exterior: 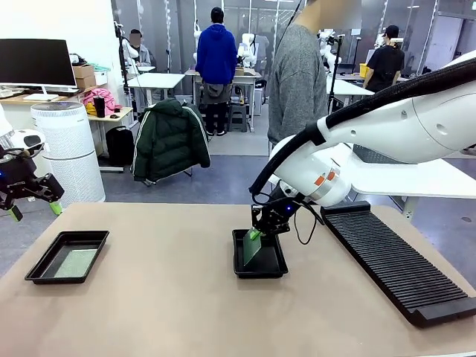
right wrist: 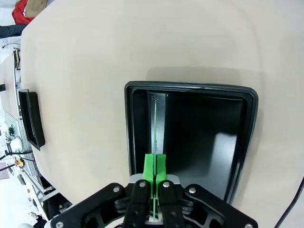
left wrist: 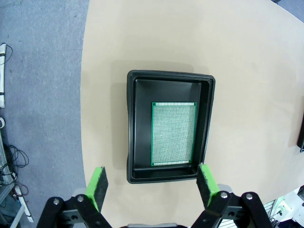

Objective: Inspect and transfer BCBs to ESD trays.
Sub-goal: Pick up the Blank PCB from the PCB Rack and place it in the right ESD tray.

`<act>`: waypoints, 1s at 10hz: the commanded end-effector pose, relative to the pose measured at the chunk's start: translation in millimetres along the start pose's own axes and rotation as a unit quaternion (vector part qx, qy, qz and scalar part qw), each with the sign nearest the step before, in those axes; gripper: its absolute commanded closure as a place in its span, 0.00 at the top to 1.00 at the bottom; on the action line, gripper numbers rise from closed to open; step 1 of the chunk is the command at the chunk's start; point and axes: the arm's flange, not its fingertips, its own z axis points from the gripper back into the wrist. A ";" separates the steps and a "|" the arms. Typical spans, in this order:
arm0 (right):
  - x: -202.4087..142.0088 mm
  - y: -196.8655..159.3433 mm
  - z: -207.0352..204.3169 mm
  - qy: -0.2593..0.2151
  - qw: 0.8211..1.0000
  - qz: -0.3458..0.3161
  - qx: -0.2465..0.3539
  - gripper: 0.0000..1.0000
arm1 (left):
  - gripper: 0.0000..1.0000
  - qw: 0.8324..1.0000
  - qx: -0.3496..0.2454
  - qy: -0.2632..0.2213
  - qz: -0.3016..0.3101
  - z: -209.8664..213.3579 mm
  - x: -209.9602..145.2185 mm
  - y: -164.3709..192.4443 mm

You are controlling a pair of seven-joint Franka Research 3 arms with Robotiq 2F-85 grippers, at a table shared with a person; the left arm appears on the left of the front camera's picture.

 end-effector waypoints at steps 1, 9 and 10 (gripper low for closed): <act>3.8 4.1 0.5 0.008 1.000 -0.008 0.006 0.02 | 1.00 1.000 -0.005 -0.007 -0.009 -2.7 -1.0 2.1; 1.0 -0.8 -0.2 0.000 1.000 -0.001 0.000 0.02 | 1.00 1.000 -0.005 -0.007 -0.009 -2.7 -1.0 2.1; 1.3 -1.3 0.4 0.002 1.000 0.006 0.005 0.02 | 1.00 1.000 -0.005 -0.007 -0.009 -2.7 -1.0 2.1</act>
